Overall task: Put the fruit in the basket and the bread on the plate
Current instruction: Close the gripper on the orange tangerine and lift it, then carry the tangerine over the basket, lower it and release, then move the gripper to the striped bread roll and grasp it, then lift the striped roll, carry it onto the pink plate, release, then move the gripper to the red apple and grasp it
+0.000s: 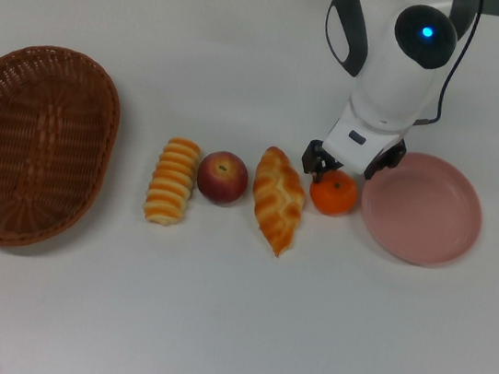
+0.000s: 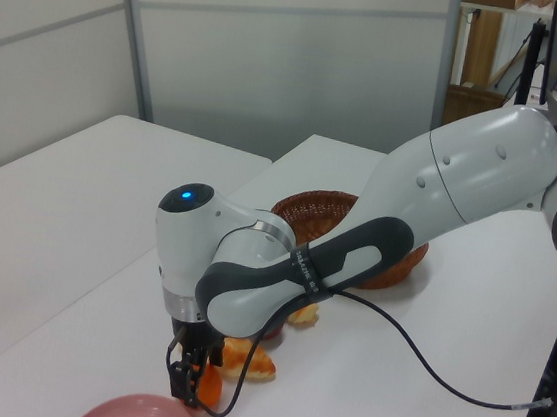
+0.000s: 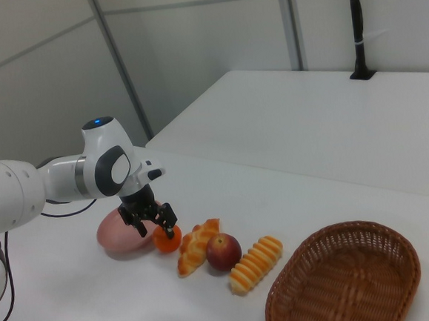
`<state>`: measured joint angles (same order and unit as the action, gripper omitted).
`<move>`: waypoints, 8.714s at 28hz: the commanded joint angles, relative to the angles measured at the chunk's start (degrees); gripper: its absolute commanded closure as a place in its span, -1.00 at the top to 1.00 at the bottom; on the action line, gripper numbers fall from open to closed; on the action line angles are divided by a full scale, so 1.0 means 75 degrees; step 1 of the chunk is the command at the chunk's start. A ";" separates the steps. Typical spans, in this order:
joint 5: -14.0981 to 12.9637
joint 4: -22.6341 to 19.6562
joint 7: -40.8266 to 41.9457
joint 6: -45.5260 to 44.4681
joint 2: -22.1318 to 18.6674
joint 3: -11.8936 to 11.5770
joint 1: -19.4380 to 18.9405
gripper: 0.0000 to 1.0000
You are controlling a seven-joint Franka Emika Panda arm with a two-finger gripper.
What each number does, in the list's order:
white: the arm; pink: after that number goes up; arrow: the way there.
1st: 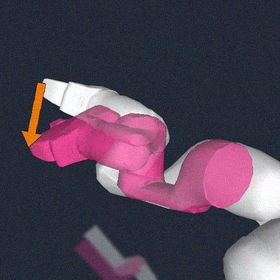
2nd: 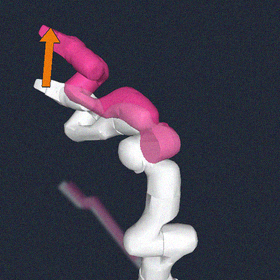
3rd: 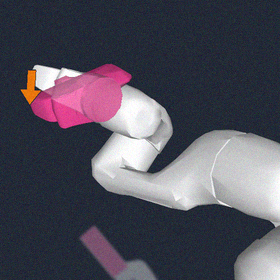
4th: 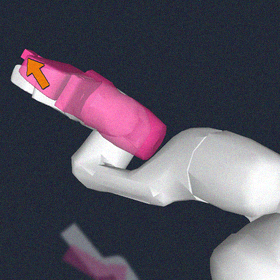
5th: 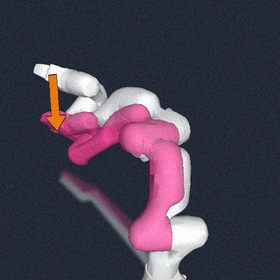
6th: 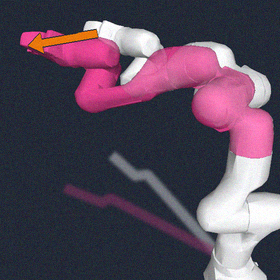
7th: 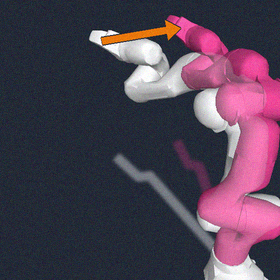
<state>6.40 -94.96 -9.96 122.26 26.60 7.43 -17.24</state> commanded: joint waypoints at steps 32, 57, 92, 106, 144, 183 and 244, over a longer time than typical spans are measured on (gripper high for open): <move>0.0448 0.0052 -0.0054 0.0082 0.0074 -0.0147 0.0072 -0.34; 0.0248 0.0497 0.1069 -0.0809 -0.1250 -0.0158 0.2976 -0.34; 0.0705 0.0099 0.4200 -0.0504 -0.0395 -0.0112 0.5252 1.00; 0.0119 0.0099 0.2901 -0.0692 -0.0571 -0.0006 0.3988 1.00; 0.0237 -0.0148 0.2067 -0.0586 0.0097 -0.0030 0.2920 -0.30; 0.0259 0.0860 -0.0323 -0.1431 -0.0524 -0.0006 -0.0712 -0.67; 0.0835 0.0731 0.0214 -0.2474 -0.0700 -0.0358 0.0470 1.00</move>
<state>13.36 -87.89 -13.65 103.17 21.39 5.22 -16.91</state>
